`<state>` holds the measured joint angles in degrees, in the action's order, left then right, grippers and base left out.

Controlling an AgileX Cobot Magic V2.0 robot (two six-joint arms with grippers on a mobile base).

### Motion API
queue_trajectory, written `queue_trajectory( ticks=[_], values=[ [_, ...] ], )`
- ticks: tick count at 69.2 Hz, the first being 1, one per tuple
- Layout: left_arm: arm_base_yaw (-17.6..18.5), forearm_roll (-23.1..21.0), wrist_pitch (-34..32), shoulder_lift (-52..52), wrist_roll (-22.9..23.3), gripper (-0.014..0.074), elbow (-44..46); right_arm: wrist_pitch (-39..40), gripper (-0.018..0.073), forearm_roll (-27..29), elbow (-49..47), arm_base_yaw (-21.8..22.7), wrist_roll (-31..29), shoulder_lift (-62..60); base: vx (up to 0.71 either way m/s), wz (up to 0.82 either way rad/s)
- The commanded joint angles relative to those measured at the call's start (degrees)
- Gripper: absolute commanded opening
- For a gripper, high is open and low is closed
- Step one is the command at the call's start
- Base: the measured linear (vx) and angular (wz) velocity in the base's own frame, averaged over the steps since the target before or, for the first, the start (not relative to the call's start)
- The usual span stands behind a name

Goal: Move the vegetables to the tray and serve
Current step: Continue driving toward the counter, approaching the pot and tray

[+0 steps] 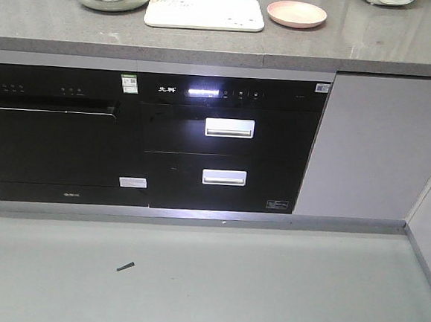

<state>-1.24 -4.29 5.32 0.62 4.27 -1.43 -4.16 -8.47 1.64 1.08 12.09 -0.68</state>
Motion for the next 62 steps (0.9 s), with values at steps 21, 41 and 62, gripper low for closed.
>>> queue_trajectory(
  ticks=[21,41,62],
  values=[
    [0.4,-0.36,-3.98,0.91,-0.01,-0.0006,-0.6,4.47,-0.0001,-0.49,0.35,0.32,-0.32,-0.13,0.08,-0.02],
    [0.4,-0.36,-3.98,0.91,-0.01,-0.0006,-0.6,4.47,-0.0001,-0.49,0.35,0.32,-0.32,-0.13,0.07,-0.01],
    [0.4,-0.36,-3.98,0.91,-0.01,-0.0006,-0.6,4.47,-0.0001,-0.49,0.35,0.32,-0.32,-0.13,0.08,0.01]
  ],
)
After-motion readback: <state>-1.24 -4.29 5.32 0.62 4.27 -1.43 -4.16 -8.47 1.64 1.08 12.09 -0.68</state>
